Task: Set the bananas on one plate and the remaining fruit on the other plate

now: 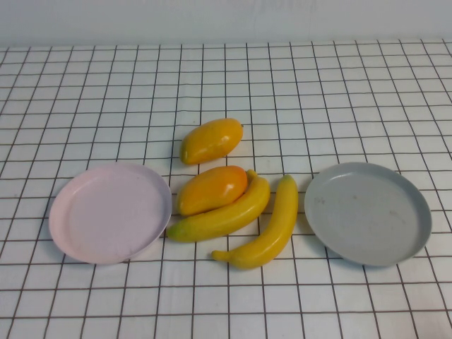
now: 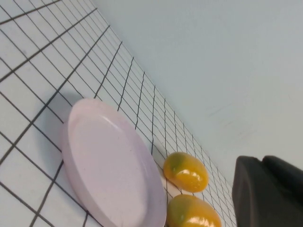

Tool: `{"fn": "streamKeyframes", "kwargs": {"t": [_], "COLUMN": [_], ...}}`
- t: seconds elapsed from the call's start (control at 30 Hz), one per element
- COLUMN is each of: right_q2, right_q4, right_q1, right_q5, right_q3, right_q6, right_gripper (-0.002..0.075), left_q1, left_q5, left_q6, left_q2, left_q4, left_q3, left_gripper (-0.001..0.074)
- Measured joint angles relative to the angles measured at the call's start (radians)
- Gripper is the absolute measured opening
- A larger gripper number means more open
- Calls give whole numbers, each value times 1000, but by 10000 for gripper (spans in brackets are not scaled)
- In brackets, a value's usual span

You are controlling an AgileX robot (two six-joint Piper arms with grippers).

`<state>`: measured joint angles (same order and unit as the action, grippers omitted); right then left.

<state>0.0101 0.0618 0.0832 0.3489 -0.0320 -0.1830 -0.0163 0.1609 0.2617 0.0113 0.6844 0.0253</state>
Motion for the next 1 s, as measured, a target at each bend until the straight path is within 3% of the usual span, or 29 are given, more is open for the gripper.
{"fn": "streamKeyframes", "kwargs": {"t": [0.2, 0.4, 0.7, 0.87, 1.0], "right_q2": [0, 0, 0, 0, 0], "right_q4": [0, 0, 0, 0, 0], "right_q1": [0, 0, 0, 0, 0], "right_q5": [0, 0, 0, 0, 0], "right_q3": [0, 0, 0, 0, 0], "right_q6": [0, 0, 0, 0, 0], "right_gripper": [-16, -16, -16, -16, -16], "left_q1": [0, 0, 0, -7, -92], "left_q5": [-8, 317, 702, 744, 728], "left_q6": [-20, -418, -746, -775, -713], "left_q2": [0, -32, -438, -630, -739], "left_q4": [5, -1, -209, -300, -348], "left_q3": [0, -204, -573, -678, -733], "left_gripper": [-4, -4, -4, -4, 0]}}
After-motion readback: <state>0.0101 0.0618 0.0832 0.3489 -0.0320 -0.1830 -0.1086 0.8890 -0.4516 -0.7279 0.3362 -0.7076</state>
